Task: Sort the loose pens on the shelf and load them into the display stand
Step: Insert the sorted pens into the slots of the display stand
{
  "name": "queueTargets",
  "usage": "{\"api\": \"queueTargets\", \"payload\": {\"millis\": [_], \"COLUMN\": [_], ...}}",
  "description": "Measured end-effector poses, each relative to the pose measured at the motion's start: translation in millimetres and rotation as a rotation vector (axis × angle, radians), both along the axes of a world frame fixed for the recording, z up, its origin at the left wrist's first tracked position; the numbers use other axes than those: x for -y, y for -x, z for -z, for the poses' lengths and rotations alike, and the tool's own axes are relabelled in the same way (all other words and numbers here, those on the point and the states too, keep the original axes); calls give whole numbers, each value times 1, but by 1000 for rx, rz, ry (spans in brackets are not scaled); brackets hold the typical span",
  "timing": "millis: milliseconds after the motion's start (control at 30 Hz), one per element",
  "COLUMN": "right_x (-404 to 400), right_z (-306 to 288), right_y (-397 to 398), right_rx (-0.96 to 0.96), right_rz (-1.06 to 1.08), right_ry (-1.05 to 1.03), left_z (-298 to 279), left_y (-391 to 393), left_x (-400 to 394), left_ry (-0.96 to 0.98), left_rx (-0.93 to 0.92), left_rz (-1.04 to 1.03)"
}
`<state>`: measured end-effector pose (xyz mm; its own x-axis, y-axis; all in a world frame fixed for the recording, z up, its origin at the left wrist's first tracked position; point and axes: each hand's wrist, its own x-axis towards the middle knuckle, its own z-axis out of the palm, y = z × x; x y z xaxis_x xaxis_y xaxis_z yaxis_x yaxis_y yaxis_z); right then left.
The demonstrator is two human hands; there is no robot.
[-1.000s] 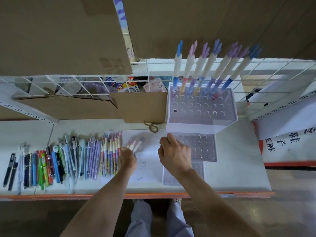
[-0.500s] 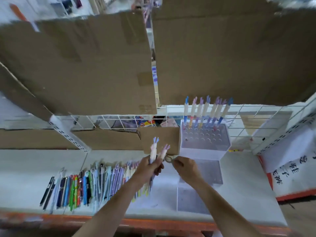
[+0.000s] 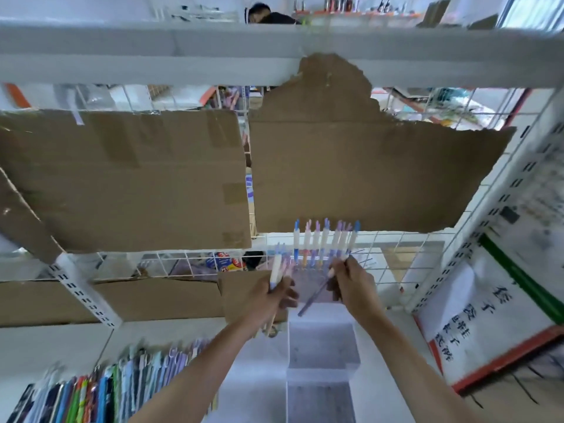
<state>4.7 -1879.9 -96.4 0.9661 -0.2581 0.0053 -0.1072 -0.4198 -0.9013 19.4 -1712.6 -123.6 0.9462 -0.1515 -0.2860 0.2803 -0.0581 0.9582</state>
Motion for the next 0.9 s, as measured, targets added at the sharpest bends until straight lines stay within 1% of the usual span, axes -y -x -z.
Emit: {"api": "queueTargets", "payload": {"millis": [67,100,200,267,467,600,800,900], "right_x": [25,37,66,75,72,63,58,59], "right_z": [-12,-16,-22,-23,-22,-11,-2,6], "right_y": [-6,-11,-25,-32,-48,-57,-64,-57], "right_rx": [44,60,56,33,-61,-157,-204,-236], "right_rz": [34,48,76,60,-21,-73,-83,-33], "right_ry": [10,66,298,405,464,583,668,633], "left_z": [-4,-5,-1,0,5,5,7,8], "left_y": [-2,-3,-7,-10,-10,-7,0,3], "left_x": [-2,-2,-1,0,1,2,2,1], "left_ry": [-129,-171,-105,-81,7,71,28,18], "left_rx": [72,115,150,160,134,106,110,98], "left_rz": [-8,-3,16,8,30,42,112,133]}}
